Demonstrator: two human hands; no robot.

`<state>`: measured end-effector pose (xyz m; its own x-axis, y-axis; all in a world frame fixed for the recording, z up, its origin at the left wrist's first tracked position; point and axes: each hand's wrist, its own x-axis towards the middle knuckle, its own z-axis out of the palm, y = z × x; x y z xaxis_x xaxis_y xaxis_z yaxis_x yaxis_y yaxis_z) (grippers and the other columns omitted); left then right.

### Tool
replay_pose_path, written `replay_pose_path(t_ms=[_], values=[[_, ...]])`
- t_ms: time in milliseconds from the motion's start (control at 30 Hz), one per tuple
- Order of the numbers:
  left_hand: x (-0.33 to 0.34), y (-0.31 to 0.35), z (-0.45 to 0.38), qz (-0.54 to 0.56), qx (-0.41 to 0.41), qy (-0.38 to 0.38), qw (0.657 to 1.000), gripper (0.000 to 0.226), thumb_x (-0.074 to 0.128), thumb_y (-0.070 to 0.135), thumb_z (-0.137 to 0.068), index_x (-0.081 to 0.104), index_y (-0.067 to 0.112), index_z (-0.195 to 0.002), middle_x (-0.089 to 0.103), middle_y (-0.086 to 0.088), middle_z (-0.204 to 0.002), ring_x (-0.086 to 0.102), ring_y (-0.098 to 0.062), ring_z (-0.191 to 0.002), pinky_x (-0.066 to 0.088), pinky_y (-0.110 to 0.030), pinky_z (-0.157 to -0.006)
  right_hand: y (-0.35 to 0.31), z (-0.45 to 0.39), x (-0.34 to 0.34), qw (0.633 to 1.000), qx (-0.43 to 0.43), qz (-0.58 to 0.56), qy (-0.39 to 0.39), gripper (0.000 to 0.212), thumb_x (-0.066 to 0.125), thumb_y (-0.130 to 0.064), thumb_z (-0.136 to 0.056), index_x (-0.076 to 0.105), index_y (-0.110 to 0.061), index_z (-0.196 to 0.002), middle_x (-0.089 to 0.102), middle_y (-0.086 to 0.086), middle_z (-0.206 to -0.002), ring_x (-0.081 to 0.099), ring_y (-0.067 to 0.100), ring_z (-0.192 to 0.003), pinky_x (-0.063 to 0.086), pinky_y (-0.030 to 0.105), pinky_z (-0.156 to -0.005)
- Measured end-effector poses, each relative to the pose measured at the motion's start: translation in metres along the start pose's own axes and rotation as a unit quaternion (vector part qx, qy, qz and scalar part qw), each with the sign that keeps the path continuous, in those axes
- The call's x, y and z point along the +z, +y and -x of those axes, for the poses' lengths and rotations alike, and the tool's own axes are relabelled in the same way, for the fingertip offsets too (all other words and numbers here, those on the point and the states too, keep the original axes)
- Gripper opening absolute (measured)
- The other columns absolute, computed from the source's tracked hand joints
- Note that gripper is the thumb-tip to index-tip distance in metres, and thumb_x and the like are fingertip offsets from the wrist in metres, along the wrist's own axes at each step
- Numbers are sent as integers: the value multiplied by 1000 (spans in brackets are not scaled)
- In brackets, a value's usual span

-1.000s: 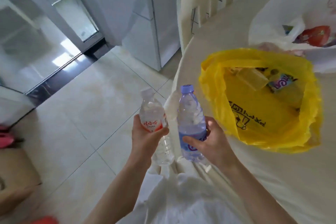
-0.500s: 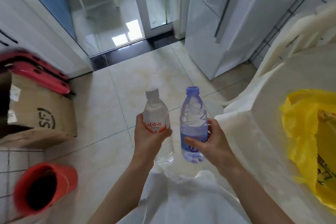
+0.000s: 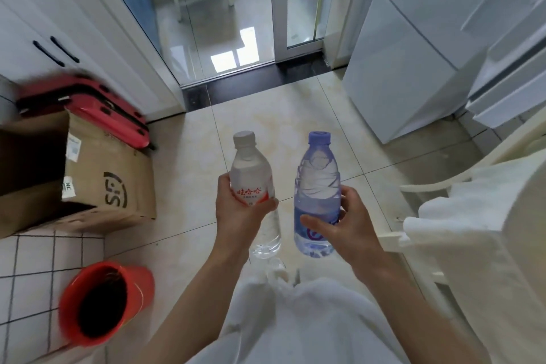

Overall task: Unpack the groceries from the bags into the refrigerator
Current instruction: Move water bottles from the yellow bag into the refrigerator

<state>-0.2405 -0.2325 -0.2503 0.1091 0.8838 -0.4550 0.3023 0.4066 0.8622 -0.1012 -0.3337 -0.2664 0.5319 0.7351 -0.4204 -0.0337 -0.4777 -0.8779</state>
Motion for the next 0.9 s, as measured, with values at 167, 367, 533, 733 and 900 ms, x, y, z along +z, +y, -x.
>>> replay_pose_path(t_ms=[167, 367, 533, 733, 900], values=[[13, 28, -47, 3, 3, -13, 1000, 76, 85, 0, -64, 44, 24, -124, 59, 5, -109, 59, -9, -93, 44, -15, -64, -29, -50, 6, 1000, -22, 14, 1, 68, 87, -17, -64, 44, -24, -116, 58, -16, -102, 60, 1, -88, 49, 5, -64], [48, 79, -118, -3, 22, -22, 1000, 76, 85, 0, -65, 43, 24, -124, 57, 3, -113, 59, -14, -98, 46, -16, -69, -72, -138, -2, 999, -42, 27, 9, 67, 86, -18, -66, 44, -22, -119, 59, -6, -110, 60, 4, -89, 50, 4, -65], [83, 135, -180, 10, 36, -15, 999, 74, 85, 0, -63, 46, 24, -120, 59, 3, -109, 60, -13, -96, 48, -20, -69, -120, -218, -21, 995, -75, 62, 18, 69, 85, -26, -66, 47, -17, -123, 60, -6, -111, 61, 10, -92, 51, 11, -76], [128, 193, -246, 22, 56, -32, 998, 72, 85, -1, -62, 47, 23, -119, 61, 3, -107, 61, -13, -94, 48, -21, -69, -165, -298, -46, 983, -132, 106, 65, 67, 83, -30, -68, 50, -12, -124, 62, 5, -116, 61, 21, -98, 52, 30, -90], [164, 233, -300, 19, 69, -76, 995, 73, 85, -3, -62, 47, 28, -116, 60, 5, -105, 61, -10, -93, 46, -19, -67, -190, -348, -60, 985, -122, 58, 109, 64, 87, -25, -63, 47, -21, -113, 59, -12, -101, 61, 10, -90, 50, 11, -74]])
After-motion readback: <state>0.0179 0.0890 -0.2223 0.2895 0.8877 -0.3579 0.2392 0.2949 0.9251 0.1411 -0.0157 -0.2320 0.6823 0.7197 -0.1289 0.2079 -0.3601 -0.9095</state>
